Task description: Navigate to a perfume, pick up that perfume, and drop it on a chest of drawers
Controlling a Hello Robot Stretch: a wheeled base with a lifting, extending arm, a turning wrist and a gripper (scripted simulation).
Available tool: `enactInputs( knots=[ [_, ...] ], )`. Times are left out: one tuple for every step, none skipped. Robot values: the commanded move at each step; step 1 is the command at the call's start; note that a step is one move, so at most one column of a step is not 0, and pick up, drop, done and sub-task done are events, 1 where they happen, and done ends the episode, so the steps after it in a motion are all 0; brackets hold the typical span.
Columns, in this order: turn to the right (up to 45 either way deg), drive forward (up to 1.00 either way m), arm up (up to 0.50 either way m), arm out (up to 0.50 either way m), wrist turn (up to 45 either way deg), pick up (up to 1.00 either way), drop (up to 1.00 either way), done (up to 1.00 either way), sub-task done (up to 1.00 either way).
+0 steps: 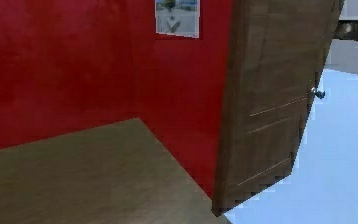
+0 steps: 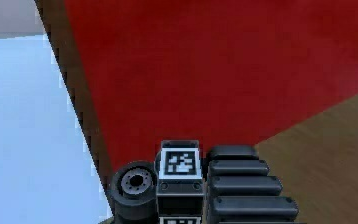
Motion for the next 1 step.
enactInputs(
  knots=[
    [27.0,0.0,0.0,0.0,0.0,0.0,0.0,0.0,0.0]
  ],
)
